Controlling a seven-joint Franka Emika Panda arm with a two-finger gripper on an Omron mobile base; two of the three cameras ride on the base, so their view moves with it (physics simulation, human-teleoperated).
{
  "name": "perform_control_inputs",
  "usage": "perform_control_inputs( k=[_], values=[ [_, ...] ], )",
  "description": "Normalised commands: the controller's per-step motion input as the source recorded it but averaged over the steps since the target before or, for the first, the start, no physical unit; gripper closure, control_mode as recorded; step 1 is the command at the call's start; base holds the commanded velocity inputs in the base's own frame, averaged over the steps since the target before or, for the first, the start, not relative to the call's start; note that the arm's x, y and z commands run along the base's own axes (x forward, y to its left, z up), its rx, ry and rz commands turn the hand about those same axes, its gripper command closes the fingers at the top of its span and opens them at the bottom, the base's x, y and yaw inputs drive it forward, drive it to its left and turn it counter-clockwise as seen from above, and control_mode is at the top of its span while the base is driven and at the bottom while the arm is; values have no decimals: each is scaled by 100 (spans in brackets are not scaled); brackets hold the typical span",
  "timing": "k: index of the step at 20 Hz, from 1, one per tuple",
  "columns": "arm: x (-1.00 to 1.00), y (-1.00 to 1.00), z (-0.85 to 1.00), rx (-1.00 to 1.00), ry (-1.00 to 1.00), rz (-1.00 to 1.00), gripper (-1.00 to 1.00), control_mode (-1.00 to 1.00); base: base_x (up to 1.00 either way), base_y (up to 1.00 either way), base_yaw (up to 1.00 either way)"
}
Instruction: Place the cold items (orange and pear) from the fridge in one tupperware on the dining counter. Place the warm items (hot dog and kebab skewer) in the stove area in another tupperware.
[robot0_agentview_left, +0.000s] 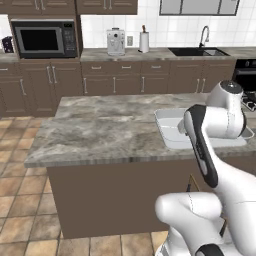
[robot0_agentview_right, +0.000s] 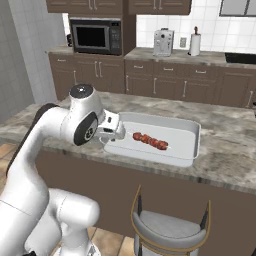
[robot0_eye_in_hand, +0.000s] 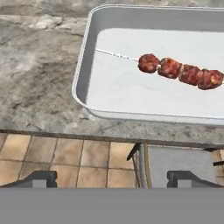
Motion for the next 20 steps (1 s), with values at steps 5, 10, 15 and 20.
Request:
perform_control_inputs(
  k=[5, 10, 15, 20],
  values=[
    [-33, 23, 16, 0, 19, -63, -100, -100, 0, 0, 0],
    [-31, 17, 15, 2, 46, -28, -100, -100, 0, 0, 0],
    [-37, 14, 10, 6, 27, -1, -100, -100, 0, 0, 0],
    [-49, 10, 0, 0, -15, 0, -100, -100, 0, 0, 0]
  ],
)
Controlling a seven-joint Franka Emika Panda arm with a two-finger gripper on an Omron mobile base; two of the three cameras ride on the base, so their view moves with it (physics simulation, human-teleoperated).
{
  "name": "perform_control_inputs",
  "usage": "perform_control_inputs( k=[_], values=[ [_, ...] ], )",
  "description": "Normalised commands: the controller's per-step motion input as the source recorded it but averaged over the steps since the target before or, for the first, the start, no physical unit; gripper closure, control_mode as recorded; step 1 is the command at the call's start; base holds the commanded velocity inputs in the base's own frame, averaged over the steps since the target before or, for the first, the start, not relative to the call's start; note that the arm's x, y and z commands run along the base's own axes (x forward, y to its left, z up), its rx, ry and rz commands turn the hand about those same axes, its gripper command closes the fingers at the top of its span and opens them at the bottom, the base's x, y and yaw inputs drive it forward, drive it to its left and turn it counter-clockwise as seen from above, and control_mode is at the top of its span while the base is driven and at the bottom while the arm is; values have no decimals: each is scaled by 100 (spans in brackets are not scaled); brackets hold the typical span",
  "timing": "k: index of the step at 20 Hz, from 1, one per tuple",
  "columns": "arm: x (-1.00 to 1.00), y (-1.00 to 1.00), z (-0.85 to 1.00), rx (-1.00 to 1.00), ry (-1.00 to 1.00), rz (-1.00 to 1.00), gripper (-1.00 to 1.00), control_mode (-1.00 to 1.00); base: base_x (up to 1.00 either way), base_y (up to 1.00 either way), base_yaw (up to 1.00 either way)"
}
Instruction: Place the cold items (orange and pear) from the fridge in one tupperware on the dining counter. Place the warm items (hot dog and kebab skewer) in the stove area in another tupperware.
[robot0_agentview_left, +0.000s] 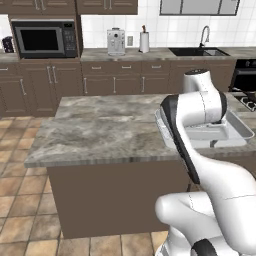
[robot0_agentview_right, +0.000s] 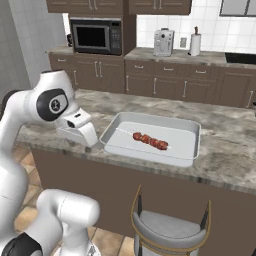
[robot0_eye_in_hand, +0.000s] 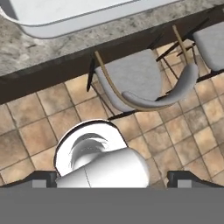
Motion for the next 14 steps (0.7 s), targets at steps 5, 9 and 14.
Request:
perform_control_inputs(
  k=[5, 9, 14],
  values=[
    [-35, 13, 0, 0, -11, 0, -100, 100, -8, 6, 0],
    [0, 0, 0, 0, 0, 0, -100, 100, -24, 57, 0],
    [0, 0, 0, 0, 0, 0, -100, 100, -2, 93, 0]
  ],
)
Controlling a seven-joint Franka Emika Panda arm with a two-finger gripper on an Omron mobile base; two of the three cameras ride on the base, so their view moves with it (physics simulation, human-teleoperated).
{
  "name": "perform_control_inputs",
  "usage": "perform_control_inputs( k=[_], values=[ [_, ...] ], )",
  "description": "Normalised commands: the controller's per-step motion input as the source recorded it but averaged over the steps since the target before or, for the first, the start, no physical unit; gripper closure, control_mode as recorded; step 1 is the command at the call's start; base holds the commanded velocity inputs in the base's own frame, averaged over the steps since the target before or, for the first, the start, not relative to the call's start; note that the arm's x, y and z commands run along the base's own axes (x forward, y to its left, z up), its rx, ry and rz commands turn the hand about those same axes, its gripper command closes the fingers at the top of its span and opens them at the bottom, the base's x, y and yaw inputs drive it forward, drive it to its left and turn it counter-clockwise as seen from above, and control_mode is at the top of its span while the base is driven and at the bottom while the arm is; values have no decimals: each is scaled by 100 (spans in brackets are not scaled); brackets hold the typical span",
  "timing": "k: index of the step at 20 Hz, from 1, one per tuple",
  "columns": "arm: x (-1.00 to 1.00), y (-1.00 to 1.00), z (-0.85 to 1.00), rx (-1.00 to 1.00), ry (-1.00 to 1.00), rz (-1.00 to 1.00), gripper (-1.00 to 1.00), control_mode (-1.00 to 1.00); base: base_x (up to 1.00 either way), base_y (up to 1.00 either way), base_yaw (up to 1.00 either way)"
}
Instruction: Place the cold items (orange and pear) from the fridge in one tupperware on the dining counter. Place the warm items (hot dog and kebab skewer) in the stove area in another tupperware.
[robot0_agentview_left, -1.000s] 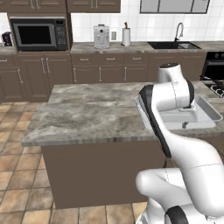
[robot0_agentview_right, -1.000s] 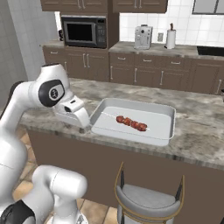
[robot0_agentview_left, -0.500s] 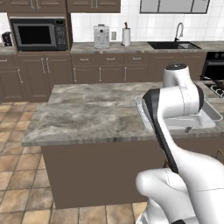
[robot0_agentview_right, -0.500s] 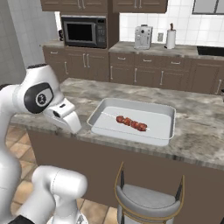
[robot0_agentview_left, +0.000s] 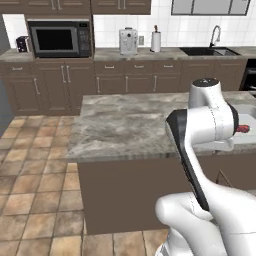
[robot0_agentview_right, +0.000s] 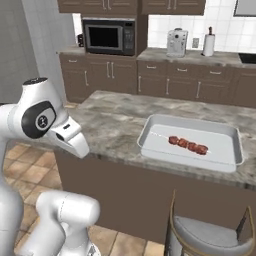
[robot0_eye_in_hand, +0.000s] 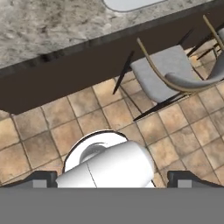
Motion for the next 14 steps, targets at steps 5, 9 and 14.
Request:
perform_control_inputs(
  k=[5, 9, 14],
  values=[
    [0, 0, 0, 0, 0, 0, -100, 100, 0, 100, 0],
    [0, 0, 0, 0, 0, 0, -100, 100, 2, 100, 0],
    [0, 0, 0, 0, 0, 0, -100, 100, 21, 100, -8]
  ],
)
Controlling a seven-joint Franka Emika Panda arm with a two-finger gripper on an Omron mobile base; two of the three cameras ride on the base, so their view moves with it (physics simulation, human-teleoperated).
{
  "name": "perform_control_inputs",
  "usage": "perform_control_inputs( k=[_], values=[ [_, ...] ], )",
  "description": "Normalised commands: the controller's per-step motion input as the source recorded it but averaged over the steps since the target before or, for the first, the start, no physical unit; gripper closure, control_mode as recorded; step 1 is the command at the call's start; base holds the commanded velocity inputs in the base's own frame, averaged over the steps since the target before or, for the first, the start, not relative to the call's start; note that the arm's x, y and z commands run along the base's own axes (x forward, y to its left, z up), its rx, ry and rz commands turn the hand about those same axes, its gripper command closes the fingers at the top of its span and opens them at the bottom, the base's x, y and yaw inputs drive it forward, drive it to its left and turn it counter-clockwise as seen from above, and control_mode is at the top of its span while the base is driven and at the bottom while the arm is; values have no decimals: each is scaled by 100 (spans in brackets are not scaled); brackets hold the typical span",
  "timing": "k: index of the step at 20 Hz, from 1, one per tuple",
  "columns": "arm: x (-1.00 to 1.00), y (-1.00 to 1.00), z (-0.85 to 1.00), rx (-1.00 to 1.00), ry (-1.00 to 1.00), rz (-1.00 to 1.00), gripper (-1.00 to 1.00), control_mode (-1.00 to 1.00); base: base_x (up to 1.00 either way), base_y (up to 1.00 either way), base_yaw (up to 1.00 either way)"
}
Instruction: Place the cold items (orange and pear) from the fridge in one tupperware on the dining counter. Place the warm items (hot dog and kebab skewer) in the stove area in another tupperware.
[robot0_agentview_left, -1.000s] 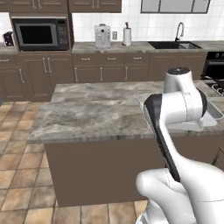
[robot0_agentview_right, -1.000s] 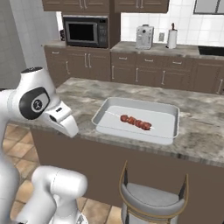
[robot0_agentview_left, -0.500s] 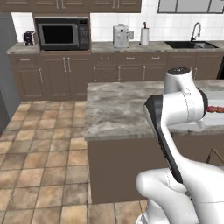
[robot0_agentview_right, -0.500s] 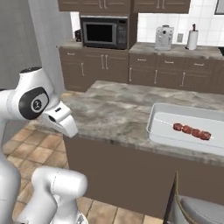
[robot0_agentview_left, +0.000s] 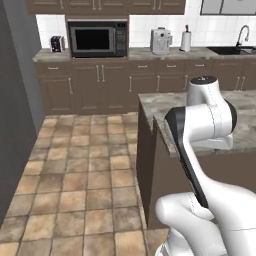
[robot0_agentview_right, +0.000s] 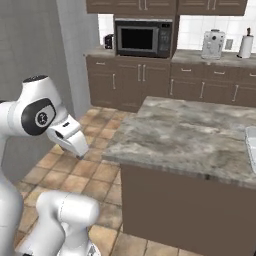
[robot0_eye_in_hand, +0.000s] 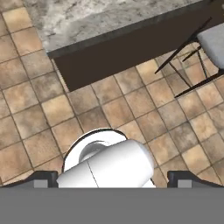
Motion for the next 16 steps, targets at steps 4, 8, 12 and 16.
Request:
perform_control_inputs(
  k=[4, 8, 12, 16],
  values=[
    [0, 0, 0, 0, 0, 0, -100, 100, 44, 100, -20],
    [0, 0, 0, 0, 0, 0, -100, 100, 58, 100, -31],
    [0, 0, 0, 0, 0, 0, -100, 100, 74, 97, -56],
    [0, 0, 0, 0, 0, 0, -100, 100, 74, 91, -81]
  ],
)
